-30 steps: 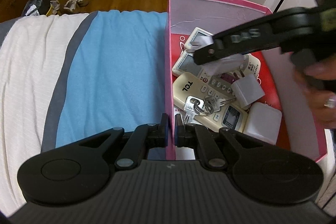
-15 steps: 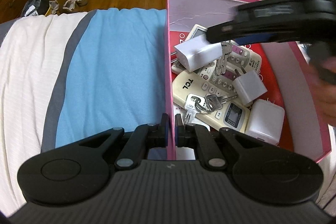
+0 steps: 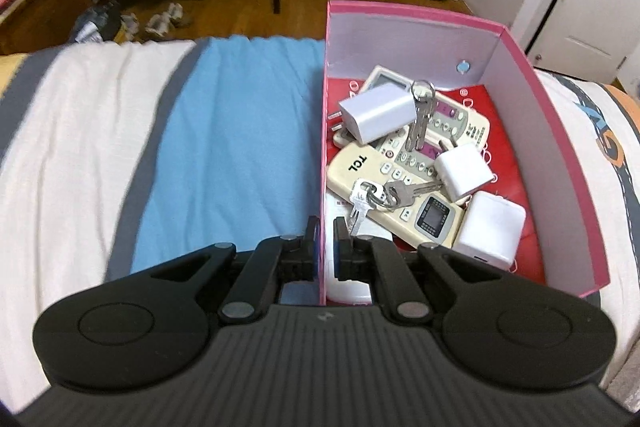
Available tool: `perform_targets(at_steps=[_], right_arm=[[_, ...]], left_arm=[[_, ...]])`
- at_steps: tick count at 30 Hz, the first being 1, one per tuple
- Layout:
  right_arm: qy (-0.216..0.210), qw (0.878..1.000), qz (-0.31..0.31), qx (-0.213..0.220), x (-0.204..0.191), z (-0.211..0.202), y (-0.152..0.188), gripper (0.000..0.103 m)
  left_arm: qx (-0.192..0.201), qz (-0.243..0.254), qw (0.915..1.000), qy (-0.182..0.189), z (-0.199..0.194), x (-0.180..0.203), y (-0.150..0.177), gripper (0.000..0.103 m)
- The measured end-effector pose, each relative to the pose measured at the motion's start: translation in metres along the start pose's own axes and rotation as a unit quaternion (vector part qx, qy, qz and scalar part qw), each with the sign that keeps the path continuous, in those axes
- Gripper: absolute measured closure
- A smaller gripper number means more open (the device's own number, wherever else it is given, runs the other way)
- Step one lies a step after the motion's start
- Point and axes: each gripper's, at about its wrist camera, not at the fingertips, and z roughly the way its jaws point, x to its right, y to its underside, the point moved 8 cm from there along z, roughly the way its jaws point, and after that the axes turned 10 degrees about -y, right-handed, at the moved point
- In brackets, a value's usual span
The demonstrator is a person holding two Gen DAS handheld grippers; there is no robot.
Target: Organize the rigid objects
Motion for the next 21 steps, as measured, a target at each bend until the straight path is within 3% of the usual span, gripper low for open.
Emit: perform_targets(at_steps=[3,7,11,15,21], right_arm=[[0.013,1.0,-0.012,0.024,-0.003,-0.029,0.001,0.035],[0.029,0.998,-0.033,0.045,-0.011,-0.061,0.008,0.035],[0.093,0.989,-0.088,0.07,-0.019,-0.084,0.02,0.033],[0.095,0.99,-0.065,0.081,-0.019,-0.102,0.034,0.03],[0.129,0.988,-0.058,0.068,-0.013,-0.115,0.053,0.029]], left_arm=[[0.024,0.0,0.9995,-0.019,-0.024,0.004,-0.003,0.098],[0.048,0.003,0.9988,0.006,-0.059,0.024,0.0,0.097],[0.077,0.018,0.9968,0.006,-0.09,0.05,0.011,0.097],[0.081,0.019,0.996,0.033,-0.108,0.073,0.025,0.097],[0.109,0.043,0.993,0.013,-0.136,0.099,0.043,0.095]])
